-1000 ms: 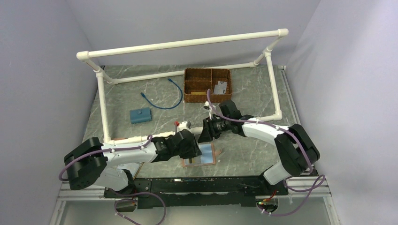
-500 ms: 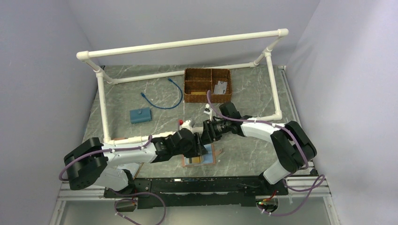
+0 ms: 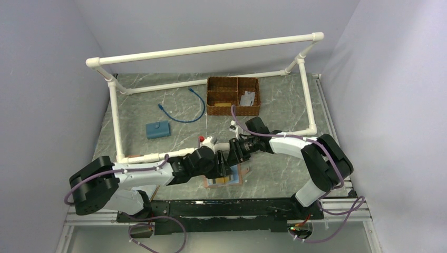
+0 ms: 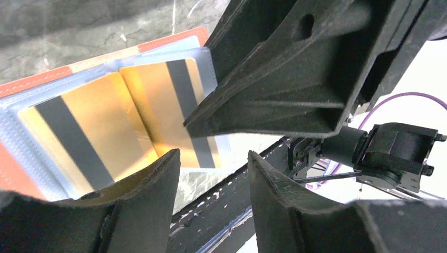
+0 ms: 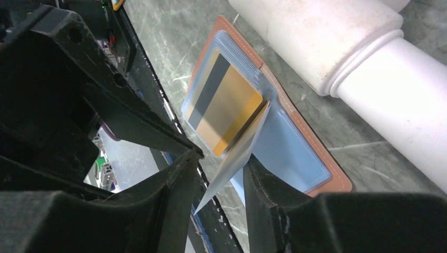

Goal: Take the credit cards out of the card holder
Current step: Remove the credit card from the card holder.

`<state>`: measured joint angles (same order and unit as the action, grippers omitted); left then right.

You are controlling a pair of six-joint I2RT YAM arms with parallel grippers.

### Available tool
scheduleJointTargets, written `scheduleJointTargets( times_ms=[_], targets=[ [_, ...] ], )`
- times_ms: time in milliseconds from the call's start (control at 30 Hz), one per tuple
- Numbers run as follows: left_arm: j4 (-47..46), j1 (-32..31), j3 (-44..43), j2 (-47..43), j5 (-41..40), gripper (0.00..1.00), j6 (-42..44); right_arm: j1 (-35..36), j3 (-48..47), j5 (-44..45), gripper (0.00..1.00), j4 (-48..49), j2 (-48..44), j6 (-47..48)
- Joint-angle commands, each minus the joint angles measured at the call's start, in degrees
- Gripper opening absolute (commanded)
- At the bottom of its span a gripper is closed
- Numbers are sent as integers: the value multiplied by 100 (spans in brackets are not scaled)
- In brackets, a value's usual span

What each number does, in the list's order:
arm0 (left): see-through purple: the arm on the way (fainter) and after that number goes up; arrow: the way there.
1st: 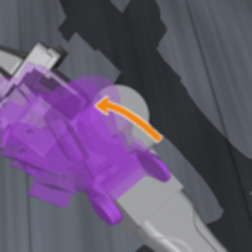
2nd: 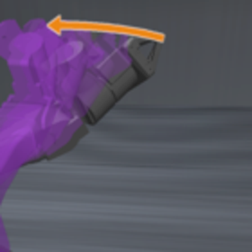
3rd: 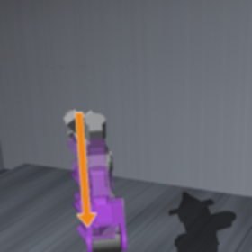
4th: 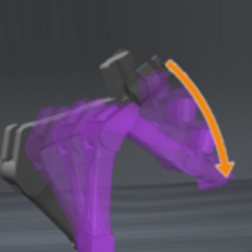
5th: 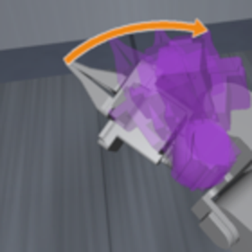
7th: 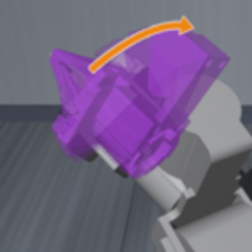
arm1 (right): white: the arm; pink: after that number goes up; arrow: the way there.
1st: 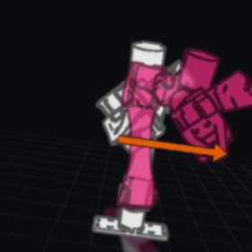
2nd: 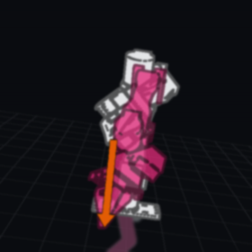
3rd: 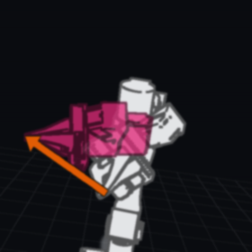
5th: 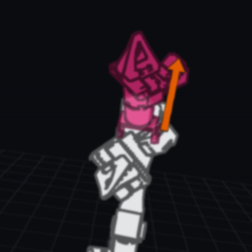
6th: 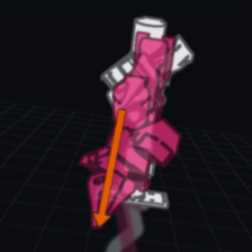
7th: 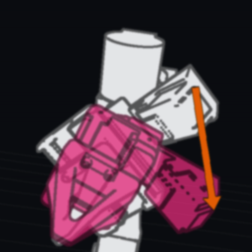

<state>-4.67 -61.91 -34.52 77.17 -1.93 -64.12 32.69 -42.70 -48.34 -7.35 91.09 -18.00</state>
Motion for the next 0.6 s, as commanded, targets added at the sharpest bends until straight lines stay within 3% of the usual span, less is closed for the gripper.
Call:
scheduleJointTargets(
  times_ms=[0,200,567],
  targets=[
    [-257,12,323,-549,-229,56,11,-47,-107,46,39,-81,16,142],
    [-611,17,873,-1129,-430,61,-101,-90,-81,-85,38,-85,-38,131],
    [-831,21,1245,-1682,-674,61,-132,-127,68,81,38,-270,-127,199]
  ],
)
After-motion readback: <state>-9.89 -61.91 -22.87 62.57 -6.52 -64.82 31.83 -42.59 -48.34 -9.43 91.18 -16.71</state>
